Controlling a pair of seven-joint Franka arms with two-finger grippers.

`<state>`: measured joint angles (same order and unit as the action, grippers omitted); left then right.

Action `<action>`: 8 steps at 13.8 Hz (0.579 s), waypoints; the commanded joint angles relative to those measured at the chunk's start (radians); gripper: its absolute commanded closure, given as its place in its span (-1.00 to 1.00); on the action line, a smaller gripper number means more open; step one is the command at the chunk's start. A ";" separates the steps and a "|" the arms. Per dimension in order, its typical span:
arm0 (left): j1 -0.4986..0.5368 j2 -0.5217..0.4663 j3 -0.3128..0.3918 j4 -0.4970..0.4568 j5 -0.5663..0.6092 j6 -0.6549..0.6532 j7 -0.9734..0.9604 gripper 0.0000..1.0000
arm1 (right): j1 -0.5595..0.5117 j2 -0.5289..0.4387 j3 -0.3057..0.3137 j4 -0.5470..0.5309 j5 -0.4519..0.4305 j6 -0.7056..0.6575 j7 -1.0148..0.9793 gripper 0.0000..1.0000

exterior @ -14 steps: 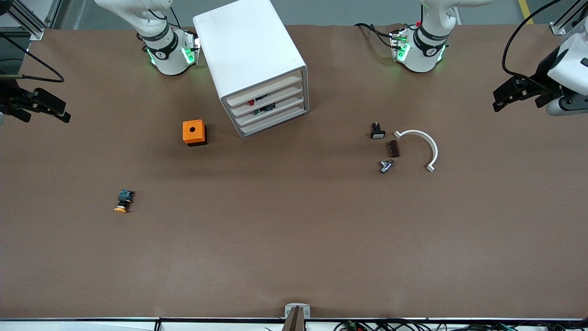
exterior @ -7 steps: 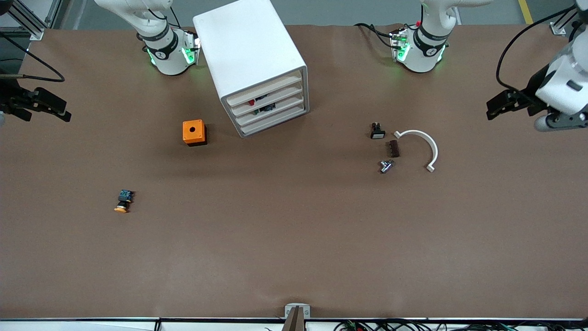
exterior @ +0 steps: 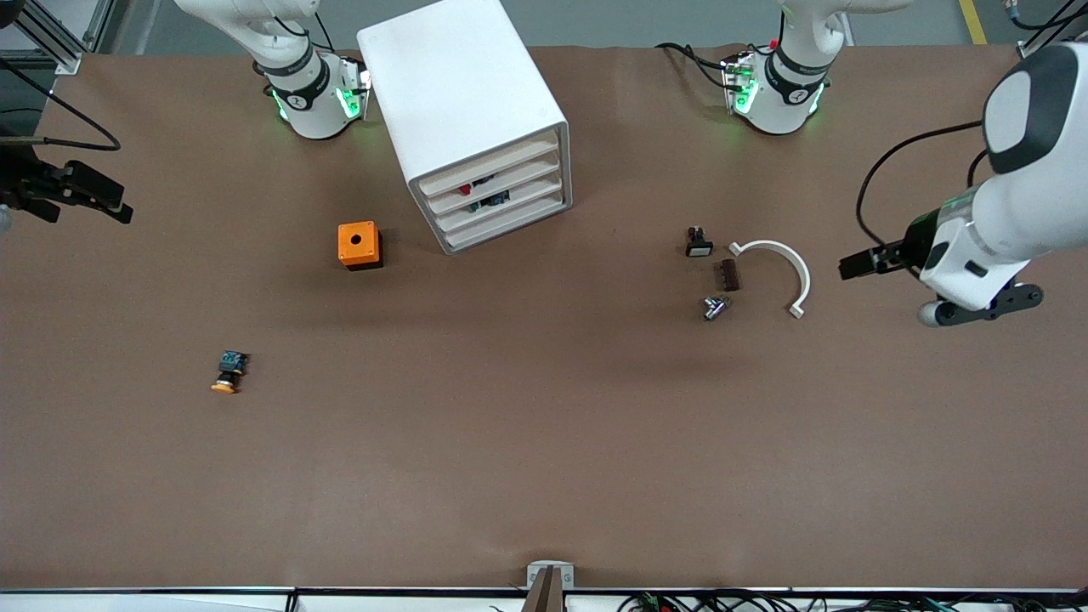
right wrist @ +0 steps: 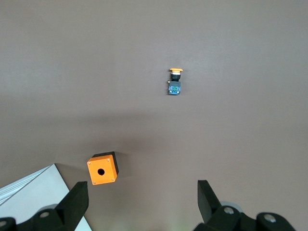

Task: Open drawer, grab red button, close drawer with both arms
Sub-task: 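Move the left gripper toward the drawer front of the white cabinet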

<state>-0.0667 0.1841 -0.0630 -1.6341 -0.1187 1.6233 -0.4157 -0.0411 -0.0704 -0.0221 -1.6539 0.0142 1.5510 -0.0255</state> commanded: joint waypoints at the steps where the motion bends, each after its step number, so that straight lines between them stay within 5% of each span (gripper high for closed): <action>1: -0.024 0.064 -0.003 0.025 -0.088 0.026 -0.199 -1.00 | -0.003 -0.009 0.005 0.003 0.000 -0.012 0.004 -1.00; 8: -0.209 0.221 -0.001 0.042 -0.185 0.121 -0.804 -1.00 | 0.001 -0.009 0.007 0.002 0.009 -0.022 0.006 -1.00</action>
<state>-0.2198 0.3526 -0.0720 -1.6257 -0.2916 1.7320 -1.0632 -0.0400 -0.0704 -0.0205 -1.6540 0.0144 1.5413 -0.0255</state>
